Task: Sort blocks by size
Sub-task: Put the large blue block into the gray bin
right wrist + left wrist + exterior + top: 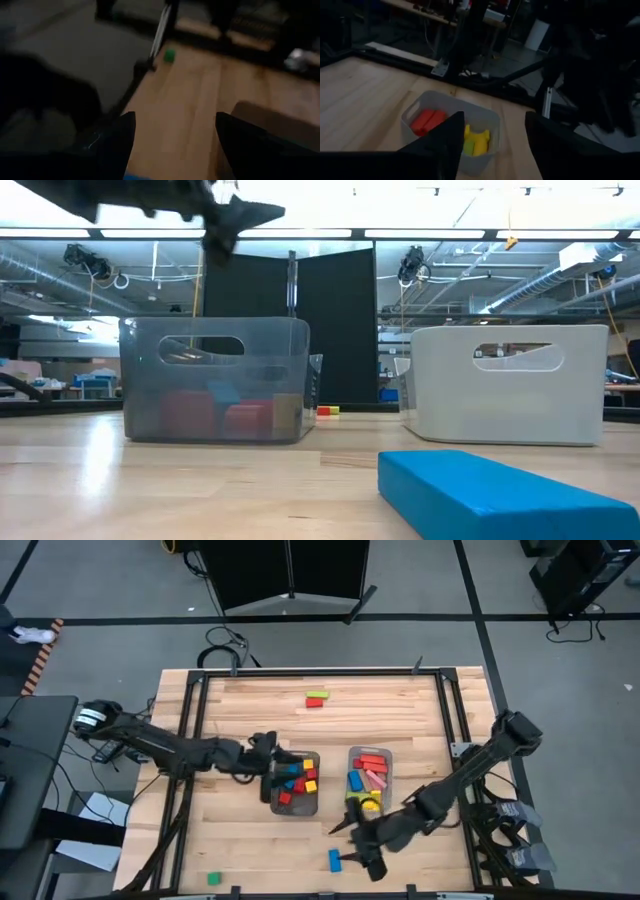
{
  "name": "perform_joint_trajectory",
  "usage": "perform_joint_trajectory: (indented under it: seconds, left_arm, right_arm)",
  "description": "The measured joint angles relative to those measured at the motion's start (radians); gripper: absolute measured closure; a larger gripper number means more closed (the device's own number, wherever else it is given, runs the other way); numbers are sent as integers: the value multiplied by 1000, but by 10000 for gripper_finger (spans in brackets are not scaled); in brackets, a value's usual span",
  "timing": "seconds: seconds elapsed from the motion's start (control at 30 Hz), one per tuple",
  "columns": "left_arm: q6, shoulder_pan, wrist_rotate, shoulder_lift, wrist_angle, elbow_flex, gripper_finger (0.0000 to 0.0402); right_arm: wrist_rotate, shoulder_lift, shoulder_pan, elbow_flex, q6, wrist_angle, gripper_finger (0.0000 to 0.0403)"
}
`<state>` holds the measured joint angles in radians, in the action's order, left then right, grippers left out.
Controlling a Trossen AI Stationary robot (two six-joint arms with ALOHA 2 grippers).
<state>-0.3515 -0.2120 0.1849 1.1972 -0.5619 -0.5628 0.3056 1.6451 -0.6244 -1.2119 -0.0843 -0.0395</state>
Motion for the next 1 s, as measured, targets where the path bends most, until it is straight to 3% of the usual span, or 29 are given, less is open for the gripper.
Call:
perform_joint_trajectory:
  seconds: [0.2, 0.53, 0.77, 1.0]
  left_arm:
    - [-1, -120, 111, -92, 67, 12, 194]
    - [-18, -269, 196, -96, 58, 12, 195]
    - [-48, -352, 225, -101, 71, 12, 195]
    - [-72, -420, 264, -101, 64, 12, 195]
  right_arm:
    - [-198, 165, 34, -189, 99, -245, 109]
    - [-305, 424, 53, -519, 466, -661, 98]
    - [-352, 537, 53, -550, 667, -681, 100]
    - [-342, 608, 52, -550, 763, -679, 101]
